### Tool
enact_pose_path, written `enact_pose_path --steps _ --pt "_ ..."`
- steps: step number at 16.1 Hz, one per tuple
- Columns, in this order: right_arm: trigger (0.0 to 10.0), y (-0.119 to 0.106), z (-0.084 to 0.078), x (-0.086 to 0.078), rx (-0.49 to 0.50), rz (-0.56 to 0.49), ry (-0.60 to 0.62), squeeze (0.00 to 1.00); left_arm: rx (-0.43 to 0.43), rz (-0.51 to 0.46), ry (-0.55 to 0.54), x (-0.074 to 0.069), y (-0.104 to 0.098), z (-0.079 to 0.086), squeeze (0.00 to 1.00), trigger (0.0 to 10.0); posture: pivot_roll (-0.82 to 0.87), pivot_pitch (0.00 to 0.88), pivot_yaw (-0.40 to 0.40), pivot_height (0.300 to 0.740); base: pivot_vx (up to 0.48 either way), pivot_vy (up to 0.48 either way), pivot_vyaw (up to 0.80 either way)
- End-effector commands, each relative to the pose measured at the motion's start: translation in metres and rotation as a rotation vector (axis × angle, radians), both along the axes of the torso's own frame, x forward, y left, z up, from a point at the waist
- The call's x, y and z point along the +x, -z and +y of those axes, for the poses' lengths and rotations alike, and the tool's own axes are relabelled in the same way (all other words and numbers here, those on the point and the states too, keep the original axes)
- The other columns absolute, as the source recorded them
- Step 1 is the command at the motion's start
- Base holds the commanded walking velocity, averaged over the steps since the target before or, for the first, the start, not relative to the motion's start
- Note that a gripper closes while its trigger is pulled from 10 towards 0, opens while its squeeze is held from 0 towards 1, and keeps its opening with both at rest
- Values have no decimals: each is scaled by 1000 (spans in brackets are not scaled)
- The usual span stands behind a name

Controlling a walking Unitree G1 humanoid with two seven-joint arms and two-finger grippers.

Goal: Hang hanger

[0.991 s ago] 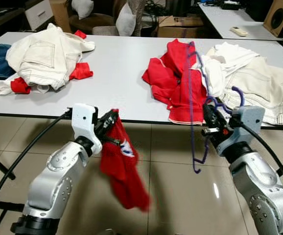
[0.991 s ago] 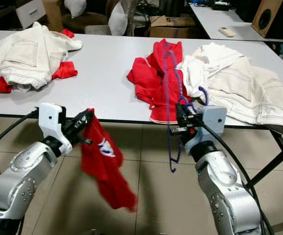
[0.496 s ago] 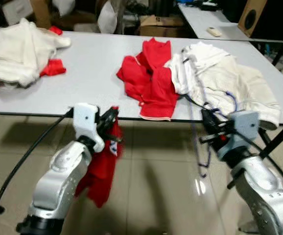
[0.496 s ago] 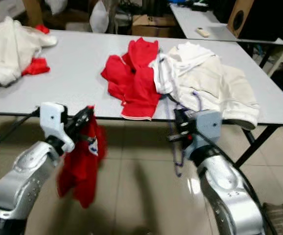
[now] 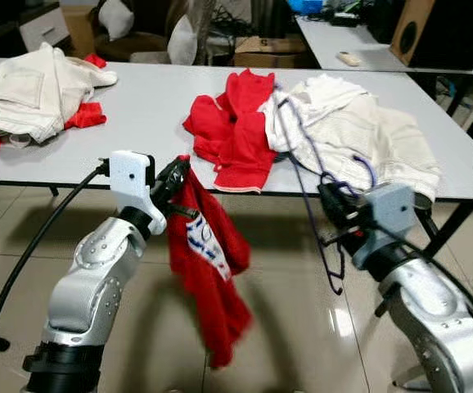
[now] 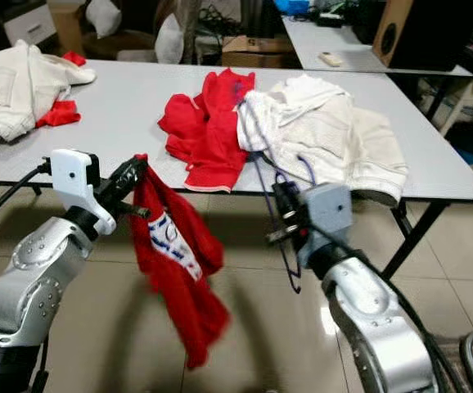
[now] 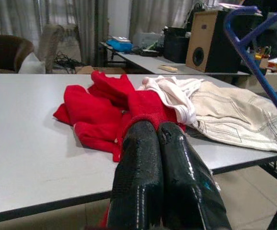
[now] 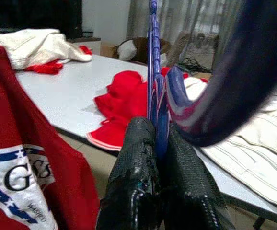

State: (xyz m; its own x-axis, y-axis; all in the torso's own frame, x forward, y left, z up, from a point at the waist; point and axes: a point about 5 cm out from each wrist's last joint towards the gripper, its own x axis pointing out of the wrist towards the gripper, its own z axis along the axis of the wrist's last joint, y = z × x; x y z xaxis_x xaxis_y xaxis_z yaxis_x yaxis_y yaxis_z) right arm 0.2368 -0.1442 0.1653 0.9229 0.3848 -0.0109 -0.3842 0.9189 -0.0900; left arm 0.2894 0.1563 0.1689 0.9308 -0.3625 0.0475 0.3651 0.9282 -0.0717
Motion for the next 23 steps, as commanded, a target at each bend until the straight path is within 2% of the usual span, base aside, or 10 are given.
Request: enact_pose_path --steps 1,4,9,10,14,18,21,23 --pt "10000 -6 2 0 -8 -33 -22 0 7 -50 -10 7 -15 4 0 10000 -106 0 26 740 356 0 0" --pt "10000 -8 1 2 -1 -40 -50 0 6 -65 -38 14 -25 11 0 10000 -105 0 31 740 380 0 0" --pt "10000 -9 5 2 24 -31 -109 0 18 -72 -62 18 -29 20 0 10000 -102 0 30 740 401 0 0" --pt "10000 -11 6 1 4 -37 -162 0 17 -88 -59 21 -35 20 0 10000 -101 0 31 740 412 0 0" --pt "10000 -13 5 1 -22 -38 -199 0 20 -101 -59 25 -39 22 0 10000 -101 0 31 740 411 0 0" --pt "10000 -30 -12 -4 -135 -13 -373 0 29 -173 5 46 -67 18 0 10000 -96 0 36 740 412 0 0" --pt "10000 -40 -16 -7 -171 -14 -465 0 -7 -212 16 60 -88 16 0 10000 -98 0 39 740 415 0 -533" --pt "10000 -45 -16 -16 -203 11 -581 0 23 -250 49 71 -105 15 0 10000 -89 0 35 740 416 0 0"
